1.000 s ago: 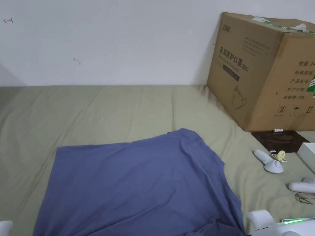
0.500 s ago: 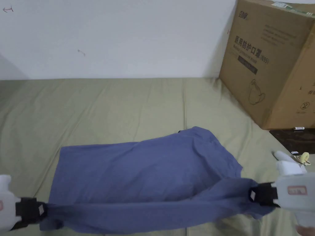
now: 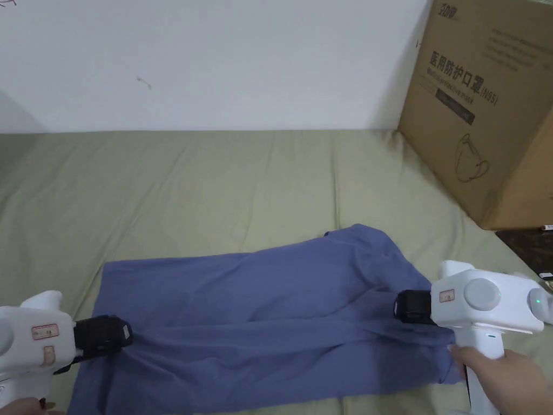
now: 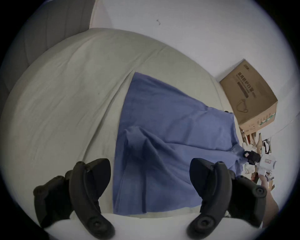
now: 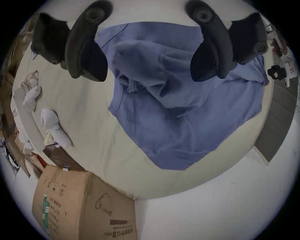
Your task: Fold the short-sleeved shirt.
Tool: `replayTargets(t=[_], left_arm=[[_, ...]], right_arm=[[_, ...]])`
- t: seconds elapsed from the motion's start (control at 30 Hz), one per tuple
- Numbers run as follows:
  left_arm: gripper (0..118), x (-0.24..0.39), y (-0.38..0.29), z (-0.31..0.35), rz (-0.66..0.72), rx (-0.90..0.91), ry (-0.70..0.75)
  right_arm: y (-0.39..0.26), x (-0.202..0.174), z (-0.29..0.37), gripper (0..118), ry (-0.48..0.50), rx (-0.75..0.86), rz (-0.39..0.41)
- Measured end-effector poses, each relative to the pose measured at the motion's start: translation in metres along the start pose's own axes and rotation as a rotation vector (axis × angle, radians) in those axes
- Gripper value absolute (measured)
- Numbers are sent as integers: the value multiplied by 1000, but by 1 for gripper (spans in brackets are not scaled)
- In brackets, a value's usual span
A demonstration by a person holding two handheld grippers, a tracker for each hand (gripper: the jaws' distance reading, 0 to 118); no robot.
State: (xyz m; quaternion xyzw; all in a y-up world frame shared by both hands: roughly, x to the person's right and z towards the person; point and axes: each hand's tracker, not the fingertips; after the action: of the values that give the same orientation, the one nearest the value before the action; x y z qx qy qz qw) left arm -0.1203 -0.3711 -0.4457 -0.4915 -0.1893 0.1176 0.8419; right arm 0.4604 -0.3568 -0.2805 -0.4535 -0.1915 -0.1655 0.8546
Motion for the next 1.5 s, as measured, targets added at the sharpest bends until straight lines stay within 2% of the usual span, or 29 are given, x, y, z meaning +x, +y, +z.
replayTargets(t=[0.1,0.2,0.27,0.3,0.33,0.37,0.4,0.43,0.47,0.57,0.63,0.73,0.8,0.87,0.9,0.97,1.0,1.07,1.17,1.23,1.3,1.43,1.47,1.5], left_arm=[[104,15,-3,26,-64,67,-37],[104,38,-18,66,-171,204,-38],[97,47,-34,92,-228,288,-32],[84,53,-45,105,-245,324,-48],[51,59,-57,119,-253,364,-61],[16,62,-69,130,-254,388,-60],[16,59,-78,136,-257,405,-47],[5,60,-89,142,-252,408,-29],[0,59,-100,150,-234,427,-17],[0,54,-116,159,-153,399,-104],[0,54,-116,165,-162,385,-55],[0,45,-93,163,-185,312,4],[0,35,-73,144,-149,207,45],[3,18,-56,114,-98,95,53],[12,9,-49,97,-87,36,48],[95,-2,-40,69,-70,-27,95],[118,-9,-37,52,-73,-56,138],[113,-18,-35,31,-97,-41,173],[113,-32,-36,-5,-109,-133,234],[116,-36,-47,-24,-120,-204,194],[118,-34,-50,-31,-209,-195,227],[113,-16,-50,-20,-245,-187,262],[102,-9,-50,-11,-285,-152,266],[85,-4,-48,-2,-310,-119,265]], right_arm=[[-15,0,41,106,71,134,-24],[-40,-9,95,105,124,267,-15],[-59,-14,127,100,170,332,-10],[-71,-18,143,84,208,361,-10],[-83,-18,158,45,272,399,-16],[-94,-19,169,11,332,425,-22],[-104,-20,178,11,371,451,-23],[-114,-25,186,5,351,459,-27],[-124,-27,193,4,323,477,-36],[-138,-25,200,0,429,455,-85],[-143,-28,205,0,375,459,-74],[-139,-30,211,0,370,471,-23],[-135,-29,210,0,374,476,-27],[-128,-29,205,0,335,452,-56],[-126,-28,201,0,312,436,-79],[-123,-23,191,0,331,404,-135],[-123,-20,186,0,350,383,-173],[-123,-16,176,0,356,340,-227],[-125,-7,160,0,332,290,-265],[-125,-1,151,0,335,279,-284],[-124,3,145,0,303,263,-294],[-114,17,136,0,242,259,-265],[-109,21,132,1,214,250,-243],[-103,24,129,6,192,238,-229]])
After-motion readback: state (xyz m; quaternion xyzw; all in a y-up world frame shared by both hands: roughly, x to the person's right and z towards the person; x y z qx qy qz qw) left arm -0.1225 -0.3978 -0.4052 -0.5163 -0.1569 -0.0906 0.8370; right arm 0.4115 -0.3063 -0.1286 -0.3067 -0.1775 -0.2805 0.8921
